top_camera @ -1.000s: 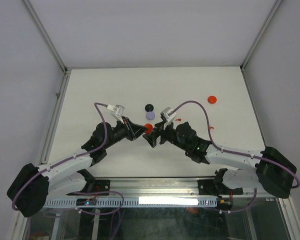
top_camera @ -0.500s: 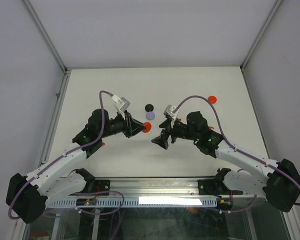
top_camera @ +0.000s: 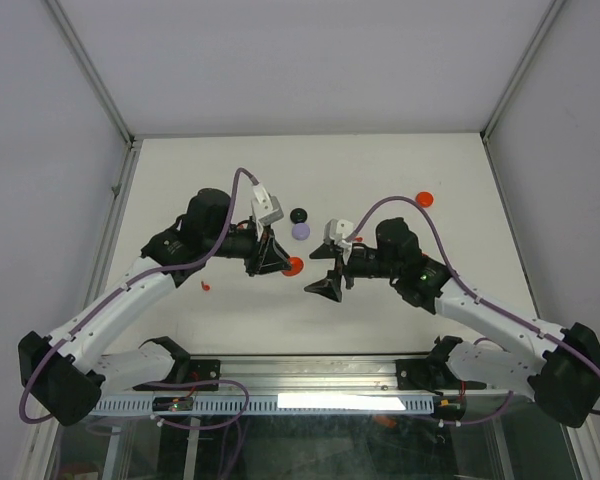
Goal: Insert the wireless bluetooth earbuds into the charging case
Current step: Pick up the charging case at the center of the board, then open the charging case.
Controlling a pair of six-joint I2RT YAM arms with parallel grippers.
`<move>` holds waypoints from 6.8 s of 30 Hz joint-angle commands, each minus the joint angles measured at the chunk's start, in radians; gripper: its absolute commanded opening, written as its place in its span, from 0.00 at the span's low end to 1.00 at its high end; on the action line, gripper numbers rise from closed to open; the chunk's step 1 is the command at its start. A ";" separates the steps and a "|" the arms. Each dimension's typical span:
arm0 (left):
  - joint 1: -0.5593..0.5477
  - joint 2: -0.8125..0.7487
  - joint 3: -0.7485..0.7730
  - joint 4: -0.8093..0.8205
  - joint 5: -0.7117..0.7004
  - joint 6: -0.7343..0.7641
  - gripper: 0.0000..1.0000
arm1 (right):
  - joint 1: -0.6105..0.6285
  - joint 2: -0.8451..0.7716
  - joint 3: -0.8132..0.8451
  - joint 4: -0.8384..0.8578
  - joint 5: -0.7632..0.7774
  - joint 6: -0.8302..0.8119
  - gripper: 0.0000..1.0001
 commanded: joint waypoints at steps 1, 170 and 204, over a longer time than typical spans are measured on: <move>-0.006 0.016 0.058 -0.103 0.081 0.130 0.00 | -0.004 0.033 0.100 0.008 -0.120 -0.061 0.76; -0.095 -0.196 -0.175 0.340 -0.122 -0.162 0.50 | -0.013 0.029 -0.122 0.649 -0.198 0.445 0.00; -0.093 -0.263 -0.229 0.281 -0.771 -0.496 0.99 | -0.091 -0.029 -0.207 0.524 0.023 0.302 0.00</move>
